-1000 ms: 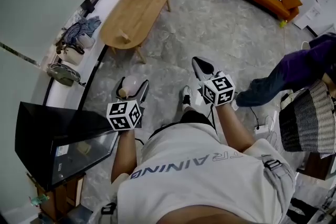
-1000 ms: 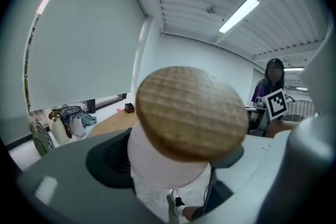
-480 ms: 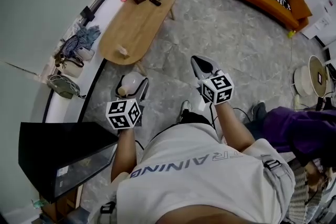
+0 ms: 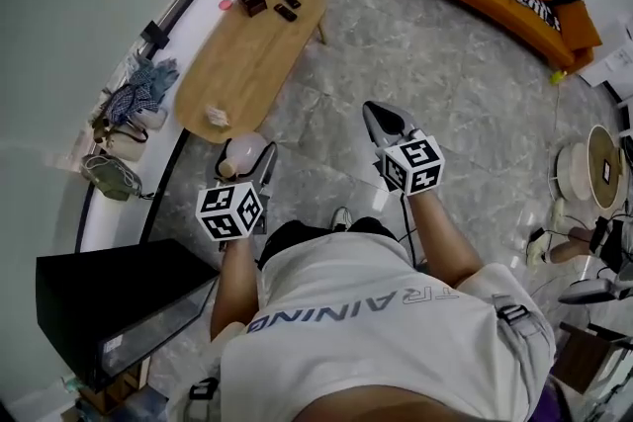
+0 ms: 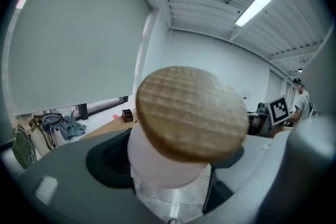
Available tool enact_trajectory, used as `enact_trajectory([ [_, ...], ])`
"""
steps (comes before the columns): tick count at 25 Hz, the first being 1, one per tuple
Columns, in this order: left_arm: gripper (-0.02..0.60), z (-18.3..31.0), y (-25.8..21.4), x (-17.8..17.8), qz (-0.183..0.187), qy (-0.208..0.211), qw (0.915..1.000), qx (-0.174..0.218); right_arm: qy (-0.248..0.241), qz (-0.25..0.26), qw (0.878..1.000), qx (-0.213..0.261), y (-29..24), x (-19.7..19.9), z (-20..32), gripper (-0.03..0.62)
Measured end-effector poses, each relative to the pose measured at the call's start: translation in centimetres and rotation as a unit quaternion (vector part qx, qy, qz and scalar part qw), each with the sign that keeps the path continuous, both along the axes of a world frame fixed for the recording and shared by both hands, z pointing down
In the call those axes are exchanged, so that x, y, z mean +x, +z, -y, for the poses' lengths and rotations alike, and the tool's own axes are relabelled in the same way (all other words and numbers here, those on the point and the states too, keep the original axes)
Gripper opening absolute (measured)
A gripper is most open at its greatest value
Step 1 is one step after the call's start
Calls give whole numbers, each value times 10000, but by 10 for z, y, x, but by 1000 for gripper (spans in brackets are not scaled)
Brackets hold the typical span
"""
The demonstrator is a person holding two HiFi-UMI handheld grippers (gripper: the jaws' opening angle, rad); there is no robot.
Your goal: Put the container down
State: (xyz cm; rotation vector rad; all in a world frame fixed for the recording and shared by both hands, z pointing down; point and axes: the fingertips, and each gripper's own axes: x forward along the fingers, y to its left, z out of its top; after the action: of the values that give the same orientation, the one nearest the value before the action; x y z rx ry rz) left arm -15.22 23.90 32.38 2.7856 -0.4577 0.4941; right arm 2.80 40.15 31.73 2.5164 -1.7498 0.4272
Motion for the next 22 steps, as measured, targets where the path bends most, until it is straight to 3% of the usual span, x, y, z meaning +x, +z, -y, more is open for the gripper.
enact_trajectory([
  [9, 402, 35, 10, 59, 184, -79, 9998, -50, -170, 244, 9995, -85, 17, 57, 45, 17],
  [22, 402, 221, 23, 125, 213, -656, 9973, -249, -669, 218, 9961, -527, 21, 145, 241, 17],
])
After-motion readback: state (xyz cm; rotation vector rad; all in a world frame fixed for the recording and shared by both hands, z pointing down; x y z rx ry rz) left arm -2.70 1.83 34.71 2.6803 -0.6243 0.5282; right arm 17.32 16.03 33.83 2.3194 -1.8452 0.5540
